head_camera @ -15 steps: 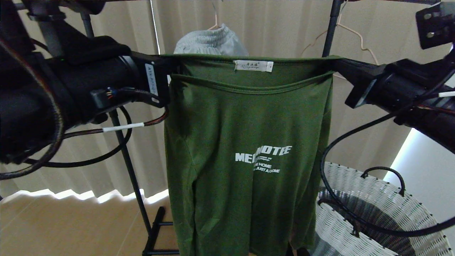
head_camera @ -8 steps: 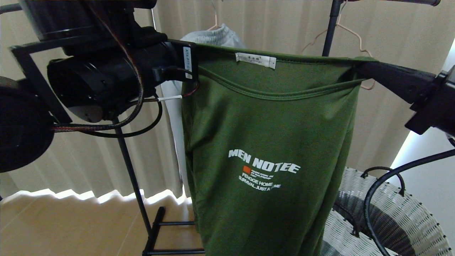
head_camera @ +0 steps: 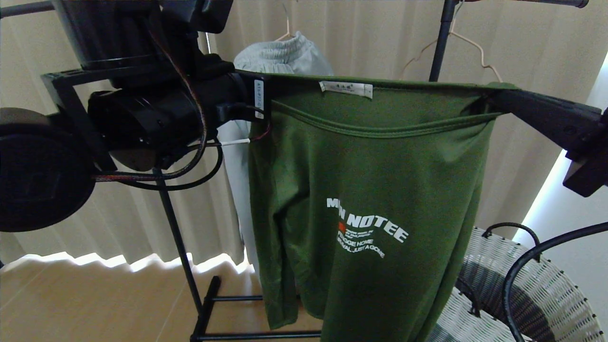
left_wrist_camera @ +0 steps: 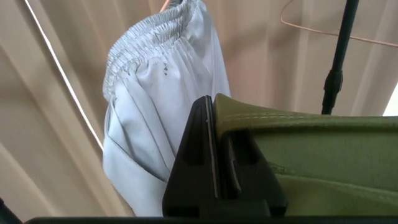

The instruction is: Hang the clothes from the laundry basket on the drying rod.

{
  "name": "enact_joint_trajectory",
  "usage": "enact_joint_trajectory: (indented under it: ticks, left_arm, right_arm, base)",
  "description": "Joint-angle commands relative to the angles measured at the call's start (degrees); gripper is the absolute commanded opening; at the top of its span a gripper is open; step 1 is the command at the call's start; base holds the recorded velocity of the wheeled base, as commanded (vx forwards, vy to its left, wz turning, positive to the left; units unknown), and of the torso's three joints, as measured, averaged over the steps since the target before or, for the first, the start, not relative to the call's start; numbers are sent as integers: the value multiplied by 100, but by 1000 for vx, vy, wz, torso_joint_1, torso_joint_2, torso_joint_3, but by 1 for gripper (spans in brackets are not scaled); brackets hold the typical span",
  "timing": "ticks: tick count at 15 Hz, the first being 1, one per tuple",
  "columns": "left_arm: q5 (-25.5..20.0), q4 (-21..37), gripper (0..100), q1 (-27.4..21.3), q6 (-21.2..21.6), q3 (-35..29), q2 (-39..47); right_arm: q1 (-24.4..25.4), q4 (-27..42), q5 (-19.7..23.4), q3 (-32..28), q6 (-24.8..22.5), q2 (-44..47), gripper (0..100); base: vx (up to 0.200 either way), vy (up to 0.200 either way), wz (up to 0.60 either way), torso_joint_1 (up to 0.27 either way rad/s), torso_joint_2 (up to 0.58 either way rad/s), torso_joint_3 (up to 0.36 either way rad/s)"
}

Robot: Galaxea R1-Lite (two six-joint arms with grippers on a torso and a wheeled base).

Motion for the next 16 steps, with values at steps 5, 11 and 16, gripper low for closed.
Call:
enact_joint_trajectory:
  ticks: [5,11,16]
  left_arm:
    - [-129,1119,0,-52,-41,210,-884]
    - [-1438,1805,0,-61,-41,781,-1789]
    - [-1588,1752,0,-52,3,922,-1903]
  right_arm:
    - [-807,-139,-18,-32,-36,646,0]
    - [-851,-1088,-27,-595,-27,1437,0]
    - [-834,-1431,-18,-911,-9,1675,0]
  base:
    - [0,0,0,0,0,0]
    - [0,0,0,0,0,0]
    - [0,0,0,0,0,0]
